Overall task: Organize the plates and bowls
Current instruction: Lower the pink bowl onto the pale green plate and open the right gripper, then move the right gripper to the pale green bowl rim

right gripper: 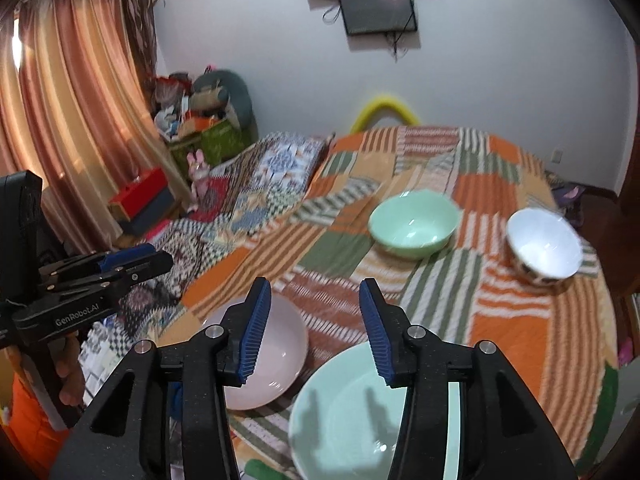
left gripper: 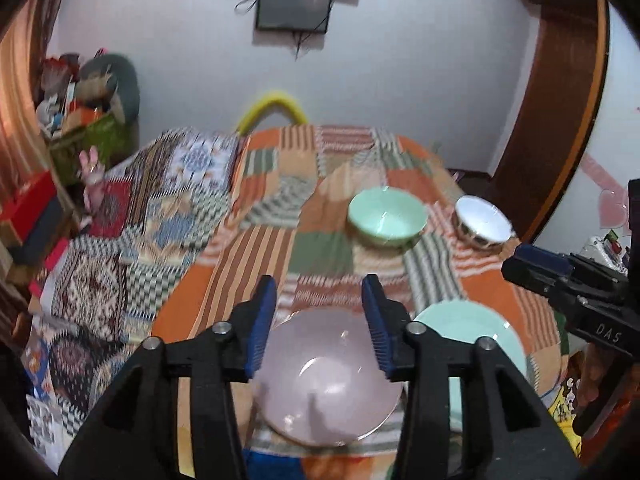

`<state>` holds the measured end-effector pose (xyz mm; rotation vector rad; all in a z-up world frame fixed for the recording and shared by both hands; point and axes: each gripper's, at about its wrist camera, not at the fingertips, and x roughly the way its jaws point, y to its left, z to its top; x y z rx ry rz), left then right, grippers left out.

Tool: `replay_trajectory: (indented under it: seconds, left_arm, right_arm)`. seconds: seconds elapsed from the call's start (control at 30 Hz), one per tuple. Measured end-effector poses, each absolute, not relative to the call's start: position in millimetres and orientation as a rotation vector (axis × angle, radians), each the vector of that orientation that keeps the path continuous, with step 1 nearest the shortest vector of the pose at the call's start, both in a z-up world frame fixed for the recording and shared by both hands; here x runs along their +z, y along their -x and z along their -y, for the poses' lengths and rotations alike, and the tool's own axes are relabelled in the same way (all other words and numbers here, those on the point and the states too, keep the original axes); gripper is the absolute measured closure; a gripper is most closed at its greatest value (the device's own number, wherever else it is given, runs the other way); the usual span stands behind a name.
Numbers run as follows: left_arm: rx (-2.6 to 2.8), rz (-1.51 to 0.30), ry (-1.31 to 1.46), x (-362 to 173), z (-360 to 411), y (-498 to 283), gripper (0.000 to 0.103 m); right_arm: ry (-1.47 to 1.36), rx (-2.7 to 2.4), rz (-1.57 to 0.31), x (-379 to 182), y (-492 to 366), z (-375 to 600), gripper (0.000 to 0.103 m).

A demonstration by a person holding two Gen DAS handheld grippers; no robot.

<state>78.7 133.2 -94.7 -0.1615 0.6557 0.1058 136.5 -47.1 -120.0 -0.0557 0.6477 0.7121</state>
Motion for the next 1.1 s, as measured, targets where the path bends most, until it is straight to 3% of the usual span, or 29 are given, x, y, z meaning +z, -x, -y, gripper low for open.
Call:
replay_trajectory:
  seconds: [0.17,0.3,0.67,1.1]
  left_arm:
    - [0.082,-0.625,0.136,-74.2,-120.0,-105.8,0.057]
    - [0.067,-0.617,0.135,-68.1,-113.7,-129.3,0.044]
    - [0.045,-0.672,0.117,-78.4,-107.0,-217.1,0.043]
    - [0.031,-0.813,0.159,-145.9,-128.7,-311.8,0.043]
  right_arm:
    - [0.039,0.668,-0.597,-106.8,-147.0,67.9,0.06]
    - [0.037,0.627,-0.573,-100.5,-160.4,80.8,0.059]
    - [0.04,0.534,-0.573,-100.7,-216.2,95.8,0.055]
    - [0.03,0.527,-0.681,-134.5,-288.1,85.7,0.055]
